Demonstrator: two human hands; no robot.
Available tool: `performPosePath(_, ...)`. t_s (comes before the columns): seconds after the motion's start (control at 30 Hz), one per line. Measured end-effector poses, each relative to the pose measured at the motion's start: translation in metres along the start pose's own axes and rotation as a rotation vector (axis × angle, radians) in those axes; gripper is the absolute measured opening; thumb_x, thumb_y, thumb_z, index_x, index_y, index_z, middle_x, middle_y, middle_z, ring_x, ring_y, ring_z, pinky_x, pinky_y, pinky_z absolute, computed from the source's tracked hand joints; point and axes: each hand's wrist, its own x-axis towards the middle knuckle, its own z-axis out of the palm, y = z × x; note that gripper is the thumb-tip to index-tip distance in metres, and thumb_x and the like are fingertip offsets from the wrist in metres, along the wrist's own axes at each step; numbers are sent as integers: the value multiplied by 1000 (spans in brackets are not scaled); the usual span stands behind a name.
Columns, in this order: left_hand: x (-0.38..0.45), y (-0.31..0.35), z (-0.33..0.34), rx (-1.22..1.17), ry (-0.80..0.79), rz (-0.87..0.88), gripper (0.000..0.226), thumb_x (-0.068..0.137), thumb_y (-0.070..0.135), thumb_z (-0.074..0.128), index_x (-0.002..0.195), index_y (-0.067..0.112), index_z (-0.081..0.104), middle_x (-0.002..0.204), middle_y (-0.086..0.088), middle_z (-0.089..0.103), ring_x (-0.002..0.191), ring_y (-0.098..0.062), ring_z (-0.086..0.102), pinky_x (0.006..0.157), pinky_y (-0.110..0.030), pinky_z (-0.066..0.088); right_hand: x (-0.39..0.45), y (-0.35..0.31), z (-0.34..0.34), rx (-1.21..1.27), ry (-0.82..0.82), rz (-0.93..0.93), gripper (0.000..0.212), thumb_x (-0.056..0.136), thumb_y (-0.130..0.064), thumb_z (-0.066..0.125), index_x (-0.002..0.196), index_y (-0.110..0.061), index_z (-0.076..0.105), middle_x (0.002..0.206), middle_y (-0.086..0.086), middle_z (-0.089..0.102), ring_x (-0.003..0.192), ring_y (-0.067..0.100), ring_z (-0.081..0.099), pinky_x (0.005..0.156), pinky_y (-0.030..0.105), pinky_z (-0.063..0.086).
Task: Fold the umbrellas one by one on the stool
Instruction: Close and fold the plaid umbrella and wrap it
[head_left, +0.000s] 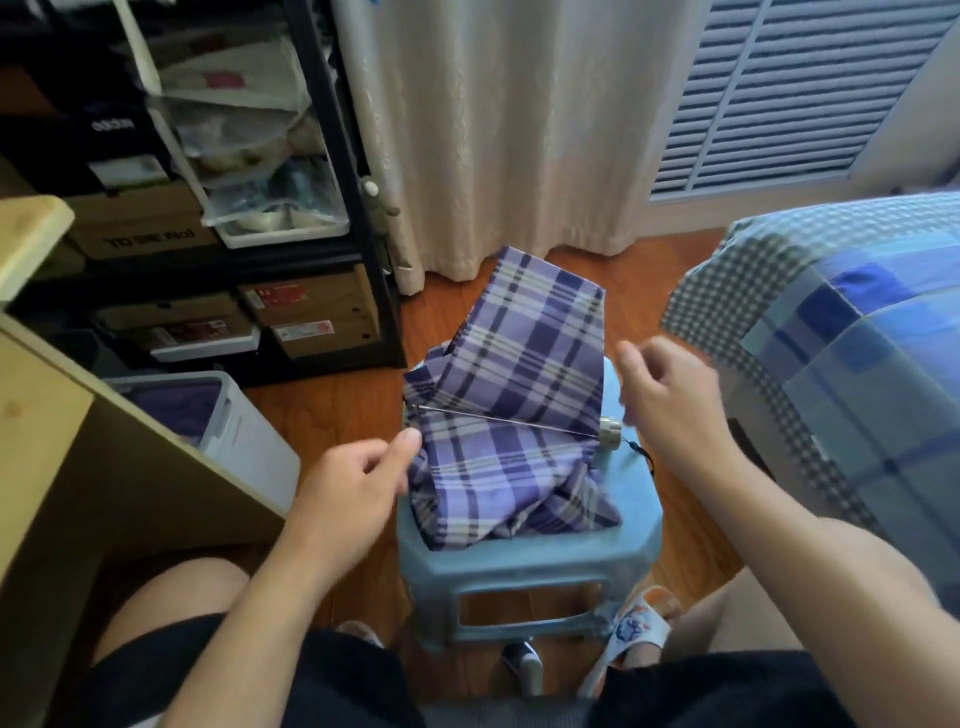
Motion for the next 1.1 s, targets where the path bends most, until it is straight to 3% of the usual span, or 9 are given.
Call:
performPosePath(0.07, -17, 11, 5, 80, -312, -7, 65, 91, 76, 46, 80, 17, 69, 74, 2, 67, 67, -6, 61, 69, -35, 48, -23, 13, 4, -4, -116, 51, 51, 103, -38, 52, 68, -2, 59, 56, 3, 66, 53, 12, 64, 64, 40, 52)
performPosePath(0.13, -29, 13, 17, 220, -373, 96, 47, 84, 74, 58, 91, 29, 68, 89, 17, 65, 82, 2, 60, 76, -27, 51, -44, 21, 9, 2, -164, -12, 43, 99, -41, 56, 68, -13, 63, 64, -4, 69, 63, 9, 65, 71, 40, 53)
performPosePath(0.27, -29, 1, 27, 320, -28, 254, 21, 97, 42, 58, 86, 24, 62, 88, 11, 55, 88, -11, 55, 73, -32, 42, -82, 44, 19, -143, -342, -430, 30, 86, -43, 76, 106, -25, 64, 109, -12, 60, 105, 14, 56, 93, 29, 45)
performPosePath(0.43, -26, 25, 18, 320, 295, 513, 29, 100, 35, 59, 85, 17, 77, 94, 7, 58, 89, -13, 51, 71, -33, 46, -71, 60, 15, -267, -167, -668, 17, 84, -8, 81, 84, -13, 65, 96, -2, 61, 91, 27, 54, 79, 44, 51)
performPosePath(0.53, -7, 57, 11, 65, 180, 336, 46, 103, 45, 52, 77, 11, 69, 82, -3, 66, 77, -18, 61, 65, -37, 50, -65, 64, 6, -333, -215, -651, 20, 83, -17, 83, 78, -18, 64, 94, -5, 62, 91, 26, 55, 80, 47, 52)
performPosePath(0.63, 22, 79, 3, -416, -69, -3, 58, 103, 50, 50, 98, -5, 67, 97, -25, 73, 93, -40, 71, 85, -56, 60, -73, 60, 4, -371, -295, -571, 26, 92, -50, 67, 82, -26, 69, 96, -12, 65, 98, 18, 53, 89, 40, 50)
performPosePath(0.73, 31, 91, -3, -589, -161, -145, 45, 106, 42, 51, 104, 2, 71, 97, -18, 77, 93, -37, 74, 84, -53, 61, -75, 37, 10, -270, -190, -475, 22, 90, -41, 71, 105, -25, 68, 101, -10, 64, 101, 18, 52, 91, 35, 47)
performPosePath(0.87, 29, 90, -16, -671, -323, -115, 19, 104, 27, 57, 99, 16, 73, 95, -4, 78, 88, -20, 74, 80, -41, 55, -74, 7, 26, -93, -71, -342, 39, 81, -28, 84, 113, -25, 63, 107, -10, 55, 104, 16, 53, 90, 27, 43)
performPosePath(1.1, 16, 71, -22, -612, -222, -113, 11, 103, 12, 56, 103, 12, 66, 92, -8, 77, 84, -22, 73, 78, -37, 59, -83, 0, 23, 85, -25, -234, 54, 82, -18, 85, 119, -35, 50, 103, -14, 62, 100, 2, 58, 87, 6, 39)
